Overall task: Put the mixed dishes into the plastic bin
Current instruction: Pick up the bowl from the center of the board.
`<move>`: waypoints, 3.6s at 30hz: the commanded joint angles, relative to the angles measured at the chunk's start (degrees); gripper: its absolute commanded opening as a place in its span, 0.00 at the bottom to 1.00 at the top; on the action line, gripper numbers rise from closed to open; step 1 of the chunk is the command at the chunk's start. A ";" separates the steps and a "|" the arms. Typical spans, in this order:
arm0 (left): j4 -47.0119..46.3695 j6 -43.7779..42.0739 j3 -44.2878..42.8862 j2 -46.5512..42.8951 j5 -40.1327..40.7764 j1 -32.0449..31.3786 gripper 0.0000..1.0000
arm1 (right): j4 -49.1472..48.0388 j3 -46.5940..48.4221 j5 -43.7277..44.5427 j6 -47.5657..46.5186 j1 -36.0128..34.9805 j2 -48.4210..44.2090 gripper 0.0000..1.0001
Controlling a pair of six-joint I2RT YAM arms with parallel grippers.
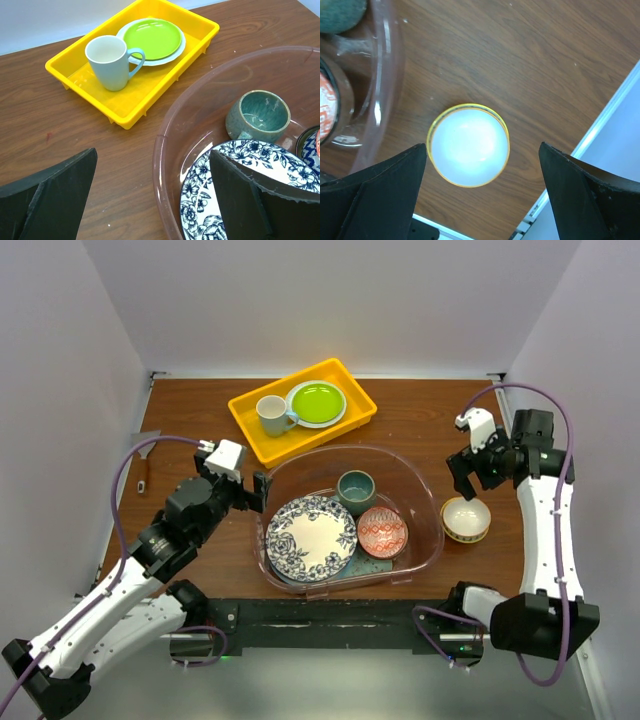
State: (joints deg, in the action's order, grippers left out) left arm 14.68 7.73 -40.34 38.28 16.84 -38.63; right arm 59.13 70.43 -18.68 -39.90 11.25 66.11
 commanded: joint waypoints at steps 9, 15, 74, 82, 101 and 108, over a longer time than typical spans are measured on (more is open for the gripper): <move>-1.41 -0.78 0.70 -0.31 -0.58 0.58 1.00 | 2.56 -0.03 -0.57 -8.35 6.86 3.59 0.99; -1.23 -0.87 0.61 -0.40 -0.67 0.75 1.00 | 2.48 -1.35 0.83 -11.07 8.00 6.04 0.98; -1.93 -0.96 1.05 -0.49 -2.60 1.63 1.00 | 4.93 10.07 -2.85 -7.74 7.65 3.68 0.00; -3.51 -1.40 1.58 -0.93 -6.38 1.72 1.00 | 7.05 13.41 -6.72 -4.32 4.84 2.28 0.00; -10.28 16.00 1.84 0.83 -25.71 1.54 1.00 | 6.26 11.66 -16.56 3.25 -8.43 0.51 0.00; -10.81 21.62 0.26 2.76 -28.71 0.93 1.00 | 5.12 9.20 -17.62 4.74 -12.91 -0.45 0.00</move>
State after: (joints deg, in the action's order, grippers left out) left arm 6.96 24.43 -37.80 40.34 -8.80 -37.28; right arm 66.24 80.31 -32.69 -37.41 0.89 67.88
